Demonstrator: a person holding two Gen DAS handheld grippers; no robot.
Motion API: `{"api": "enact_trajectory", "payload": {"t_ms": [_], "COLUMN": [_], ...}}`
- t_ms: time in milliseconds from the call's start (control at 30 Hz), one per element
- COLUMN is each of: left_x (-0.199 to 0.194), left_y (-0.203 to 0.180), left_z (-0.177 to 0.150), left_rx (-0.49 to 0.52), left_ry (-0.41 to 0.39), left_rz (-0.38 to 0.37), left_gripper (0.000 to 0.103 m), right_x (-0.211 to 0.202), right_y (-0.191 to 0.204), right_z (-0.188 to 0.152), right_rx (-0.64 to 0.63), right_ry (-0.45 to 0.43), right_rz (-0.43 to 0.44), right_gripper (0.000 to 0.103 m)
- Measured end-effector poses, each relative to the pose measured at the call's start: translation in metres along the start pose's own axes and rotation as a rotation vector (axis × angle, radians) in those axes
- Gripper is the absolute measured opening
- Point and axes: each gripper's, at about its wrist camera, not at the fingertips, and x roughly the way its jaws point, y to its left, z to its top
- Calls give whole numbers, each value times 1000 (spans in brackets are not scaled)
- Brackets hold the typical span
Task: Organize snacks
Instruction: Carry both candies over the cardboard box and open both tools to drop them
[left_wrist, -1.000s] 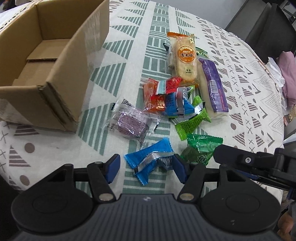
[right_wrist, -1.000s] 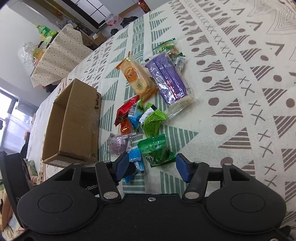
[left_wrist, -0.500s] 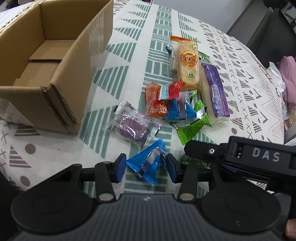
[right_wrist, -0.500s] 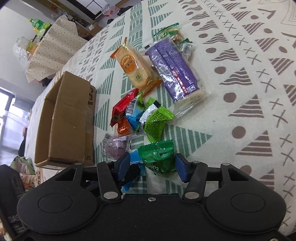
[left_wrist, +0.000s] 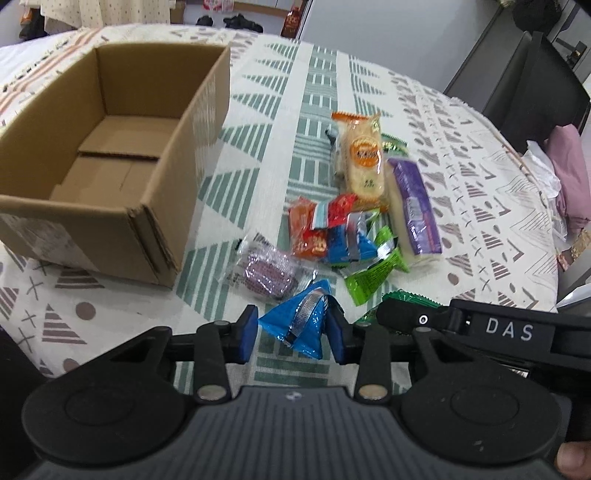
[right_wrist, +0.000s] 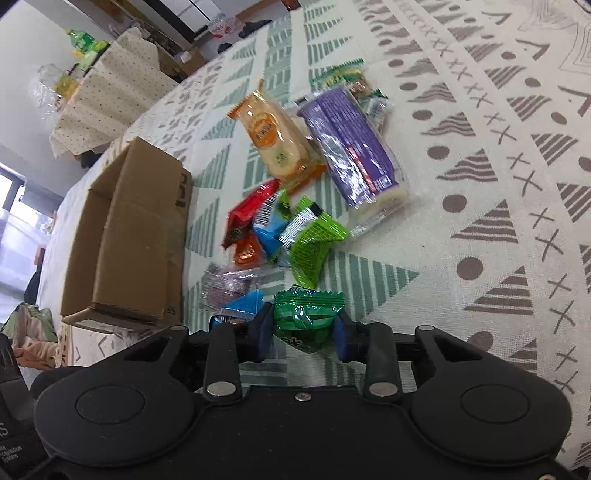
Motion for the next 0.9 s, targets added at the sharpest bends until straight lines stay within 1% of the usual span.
{"api": "enact_trajectory", "payload": {"t_ms": [467,900], "left_x": [-51,-98], "left_y": [-4,5], "left_z": [6,12], "left_rx": [26,7], "left_ry": [-127,-243], "left_rz": [36,88], "left_gripper": [39,39], "right_x": [-33,-65], "right_y": [14,36], "right_z": [0,-2], "right_rx": [-28,-99], "right_ry": [-109,-236], "right_rz": [68,183], "right_gripper": [32,32]}}
